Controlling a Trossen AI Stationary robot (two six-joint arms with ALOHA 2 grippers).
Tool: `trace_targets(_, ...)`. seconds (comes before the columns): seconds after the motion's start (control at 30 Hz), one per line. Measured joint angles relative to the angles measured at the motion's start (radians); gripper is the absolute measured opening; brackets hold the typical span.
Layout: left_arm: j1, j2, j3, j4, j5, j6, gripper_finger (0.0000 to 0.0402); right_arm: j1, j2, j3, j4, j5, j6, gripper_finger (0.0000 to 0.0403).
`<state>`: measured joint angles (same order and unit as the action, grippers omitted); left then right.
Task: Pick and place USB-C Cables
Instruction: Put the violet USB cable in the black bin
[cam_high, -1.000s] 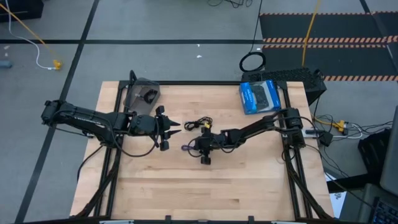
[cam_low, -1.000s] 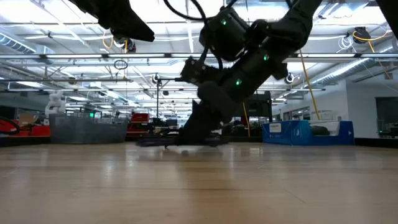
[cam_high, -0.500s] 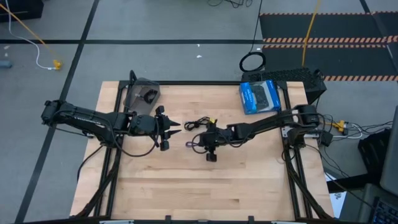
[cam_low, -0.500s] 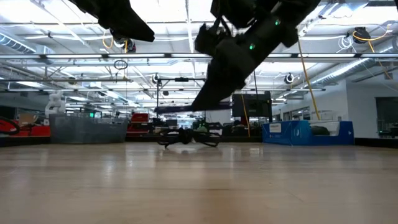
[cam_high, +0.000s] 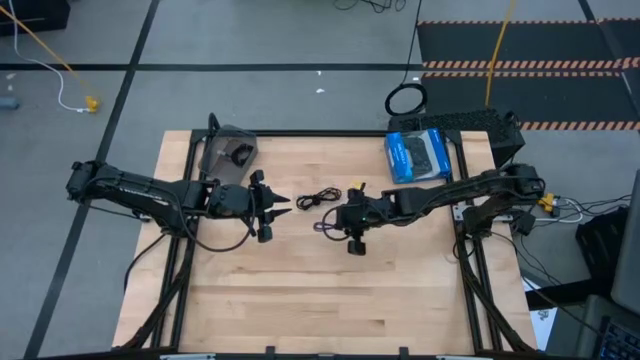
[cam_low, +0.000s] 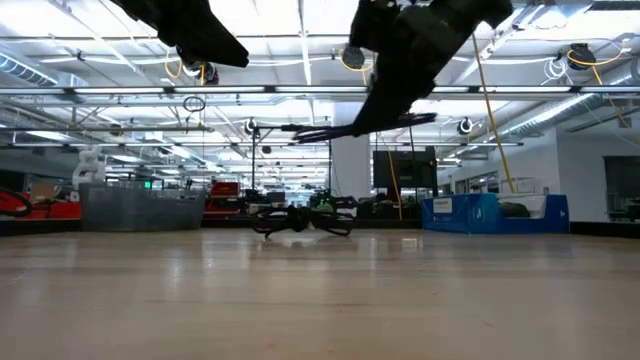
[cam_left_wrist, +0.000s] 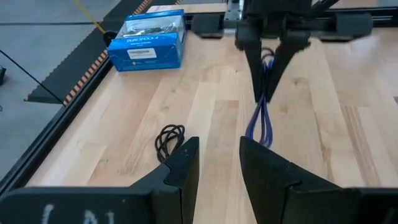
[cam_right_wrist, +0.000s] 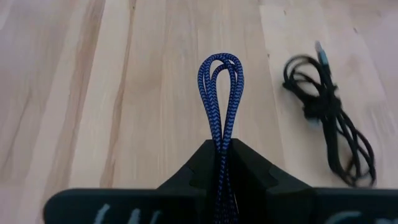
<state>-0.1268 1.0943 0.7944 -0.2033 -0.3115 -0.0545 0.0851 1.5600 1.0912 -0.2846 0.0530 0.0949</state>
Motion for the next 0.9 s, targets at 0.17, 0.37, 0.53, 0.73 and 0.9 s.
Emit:
trace_targets(0.17, 0.0, 0.0, 0.0, 0.0, 0.0, -0.004, 0.0118, 0.024, -0.043, 0.0, -0.113, 0.002, 0.024, 0.0029)
trace_targets(0.37, 0.0, 0.0, 0.0, -0.001, 0.0, -0.007, 0.0118, 0.056, -0.092, 0.0, -0.163, 0.002, 0.022, 0.0029)
trace_targets(0.53, 0.0, 0.0, 0.0, -0.001, 0.0, -0.009, 0.0118, 0.074, -0.158, -0.024, -0.192, 0.003, 0.022, 0.0029)
trace_targets(0.73, 0.0, 0.0, 0.0, -0.001, 0.0, -0.01, 0.0118, 0.072, -0.294, -0.15, -0.166, 0.012, 0.051, 0.0029)
trace_targets(0.9, 0.0, 0.0, 0.0, 0.005, 0.0, -0.008, 0.0118, 0.066, -0.411, -0.267, -0.035, 0.074, 0.037, 0.0029)
